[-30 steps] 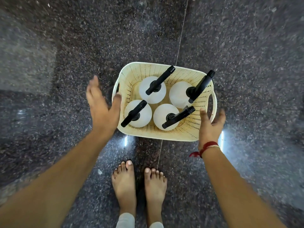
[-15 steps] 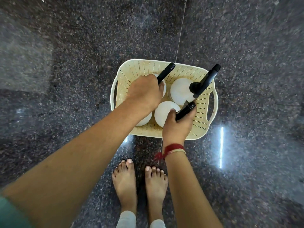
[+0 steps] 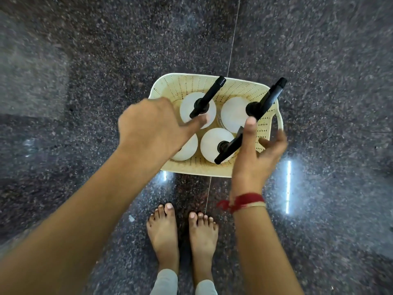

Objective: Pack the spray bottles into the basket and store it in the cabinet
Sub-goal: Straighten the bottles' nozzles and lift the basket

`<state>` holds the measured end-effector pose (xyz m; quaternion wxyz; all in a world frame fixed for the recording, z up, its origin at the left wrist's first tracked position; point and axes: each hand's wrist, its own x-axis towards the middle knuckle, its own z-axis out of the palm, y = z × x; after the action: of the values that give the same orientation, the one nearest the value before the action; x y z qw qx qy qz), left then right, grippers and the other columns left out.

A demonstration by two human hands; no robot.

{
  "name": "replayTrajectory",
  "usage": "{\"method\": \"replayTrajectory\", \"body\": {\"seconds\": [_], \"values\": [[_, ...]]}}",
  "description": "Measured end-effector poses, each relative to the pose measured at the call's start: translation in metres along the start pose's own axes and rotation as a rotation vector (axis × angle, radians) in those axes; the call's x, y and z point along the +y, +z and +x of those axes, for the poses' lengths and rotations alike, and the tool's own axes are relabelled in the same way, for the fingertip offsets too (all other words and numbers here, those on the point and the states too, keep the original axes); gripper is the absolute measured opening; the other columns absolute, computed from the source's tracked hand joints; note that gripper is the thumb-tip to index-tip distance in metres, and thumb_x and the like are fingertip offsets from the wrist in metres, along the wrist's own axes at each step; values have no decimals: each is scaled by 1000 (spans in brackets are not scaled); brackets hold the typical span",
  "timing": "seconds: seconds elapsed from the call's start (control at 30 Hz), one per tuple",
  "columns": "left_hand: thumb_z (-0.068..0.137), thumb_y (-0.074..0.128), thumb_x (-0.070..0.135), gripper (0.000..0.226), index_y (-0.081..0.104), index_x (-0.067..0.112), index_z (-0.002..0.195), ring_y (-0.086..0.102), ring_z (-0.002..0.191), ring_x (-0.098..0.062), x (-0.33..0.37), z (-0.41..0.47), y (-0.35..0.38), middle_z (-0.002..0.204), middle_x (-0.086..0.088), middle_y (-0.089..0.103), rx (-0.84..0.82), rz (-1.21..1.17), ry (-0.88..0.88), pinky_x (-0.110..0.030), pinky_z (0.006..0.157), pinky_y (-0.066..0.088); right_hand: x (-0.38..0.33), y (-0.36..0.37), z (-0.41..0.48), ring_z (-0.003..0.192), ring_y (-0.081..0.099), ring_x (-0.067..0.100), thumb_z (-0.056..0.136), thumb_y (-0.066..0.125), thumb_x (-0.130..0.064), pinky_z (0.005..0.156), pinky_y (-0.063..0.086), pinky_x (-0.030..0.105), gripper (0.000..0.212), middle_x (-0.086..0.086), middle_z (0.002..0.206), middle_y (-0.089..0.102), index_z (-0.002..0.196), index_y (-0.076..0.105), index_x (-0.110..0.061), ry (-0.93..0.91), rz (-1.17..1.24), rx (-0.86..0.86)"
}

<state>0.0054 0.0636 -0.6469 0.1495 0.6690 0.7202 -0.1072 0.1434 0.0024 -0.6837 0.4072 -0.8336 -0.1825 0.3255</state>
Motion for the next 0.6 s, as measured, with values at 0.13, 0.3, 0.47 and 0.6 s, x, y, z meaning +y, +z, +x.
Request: {"method": "replayTrajectory", "body": {"seconds": [0.13,0.3,0.47,0.6], "values": [[71,40,82,69,35,14,61,29,45,-17,-3,-25,6,52,0,30,-177,200,121,-23,44,32,-27,-8,49,58,57,-3,78,52,-69,69,44,15,99,-11,64,52,150,9,-16,-214,-435,-54],[89,50,50,37,52,16,76,34,53,-21,1,-24,19,52,1,22,-109,181,130,-22,40,17,-43,8,88,106,60,37,91,50,-40,86,44,36,62,20,113,65,138,32,-4,-335,-716,-49],[88,49,55,42,48,15,75,38,57,-22,1,-22,20,53,0,25,-112,170,130,-22,41,22,-37,10,72,95,64,36,91,41,-15,67,38,33,30,23,101,67,115,47,3,-398,-678,-80],[75,29,83,71,32,13,62,35,48,-19,-1,-18,4,53,-2,32,-96,183,80,-22,42,25,89,-41,-18,134,40,27,100,19,-9,107,32,35,43,22,145,40,142,29,-3,-610,-1275,-571]]}}
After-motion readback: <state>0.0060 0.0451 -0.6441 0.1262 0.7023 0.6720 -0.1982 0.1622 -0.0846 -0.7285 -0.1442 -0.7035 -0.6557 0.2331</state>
